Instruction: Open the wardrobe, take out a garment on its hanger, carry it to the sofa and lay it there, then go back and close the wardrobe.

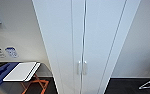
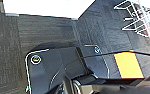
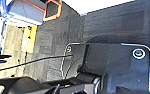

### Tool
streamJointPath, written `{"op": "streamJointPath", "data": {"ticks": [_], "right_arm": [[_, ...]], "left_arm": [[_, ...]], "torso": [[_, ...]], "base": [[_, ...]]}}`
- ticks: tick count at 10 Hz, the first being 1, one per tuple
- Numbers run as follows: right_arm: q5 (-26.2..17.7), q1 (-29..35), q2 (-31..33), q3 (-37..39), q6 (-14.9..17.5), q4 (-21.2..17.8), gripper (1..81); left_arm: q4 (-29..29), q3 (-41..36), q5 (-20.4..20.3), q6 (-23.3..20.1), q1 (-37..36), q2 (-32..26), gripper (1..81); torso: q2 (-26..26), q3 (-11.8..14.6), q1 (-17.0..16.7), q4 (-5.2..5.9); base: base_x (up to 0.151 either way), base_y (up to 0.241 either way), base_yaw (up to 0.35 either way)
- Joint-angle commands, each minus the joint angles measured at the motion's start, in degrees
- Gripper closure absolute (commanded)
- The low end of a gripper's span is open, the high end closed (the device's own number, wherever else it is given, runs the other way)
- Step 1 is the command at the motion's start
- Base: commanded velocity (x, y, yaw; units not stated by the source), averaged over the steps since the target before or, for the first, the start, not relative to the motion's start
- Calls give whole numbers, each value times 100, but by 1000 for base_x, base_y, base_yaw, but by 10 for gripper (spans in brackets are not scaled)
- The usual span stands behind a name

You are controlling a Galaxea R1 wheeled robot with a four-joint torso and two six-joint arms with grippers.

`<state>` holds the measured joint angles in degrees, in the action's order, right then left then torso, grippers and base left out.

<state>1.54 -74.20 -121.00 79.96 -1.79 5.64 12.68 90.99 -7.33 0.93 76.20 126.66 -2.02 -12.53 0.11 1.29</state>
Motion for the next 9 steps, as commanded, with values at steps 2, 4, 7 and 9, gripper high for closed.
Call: {"op": "streamJointPath", "data": {"ticks": [2,4,7,9], "right_arm": [[-294,1920,1084,-1554,-84,-116,10],[-619,2833,1102,-1818,-163,-204,10],[-1085,3995,848,-1853,-532,-248,10],[-1120,4505,549,-1739,-611,-257,10]], "left_arm": [[69,-1276,466,-22,-1602,-1107,10],[7,-1478,899,-22,-2322,-1203,10],[-228,-1629,1056,39,-3438,-1336,10],[-573,-1558,1637,39,-4221,-1204,10]], "torso": [[2,-2,2,0],[4,-7,7,0],[9,-11,9,0],[13,-13,13,0]], "base": [[0,0,0],[0,0,0],[0,0,0],[0,0,0]]}}
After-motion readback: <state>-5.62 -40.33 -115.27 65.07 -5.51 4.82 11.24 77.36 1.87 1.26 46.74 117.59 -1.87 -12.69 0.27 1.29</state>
